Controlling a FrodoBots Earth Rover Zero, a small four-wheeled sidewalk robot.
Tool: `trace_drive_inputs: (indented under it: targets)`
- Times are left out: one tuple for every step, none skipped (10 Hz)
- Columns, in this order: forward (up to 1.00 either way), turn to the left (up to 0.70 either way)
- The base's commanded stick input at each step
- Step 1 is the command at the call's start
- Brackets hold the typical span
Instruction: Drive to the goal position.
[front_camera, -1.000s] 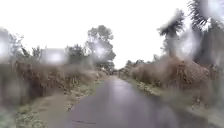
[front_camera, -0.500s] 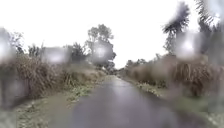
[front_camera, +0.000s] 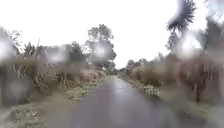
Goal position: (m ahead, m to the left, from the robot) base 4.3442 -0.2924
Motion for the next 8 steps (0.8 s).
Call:
trace_drive_inputs:
  targets:
    - [0.85,0.0]
    - [0.85,0.0]
    - [0.85,0.0]
    - [0.85,0.0]
    - [0.85,0.0]
    - [0.85,0.0]
    - [0.85,0.0]
    - [0.85,0.0]
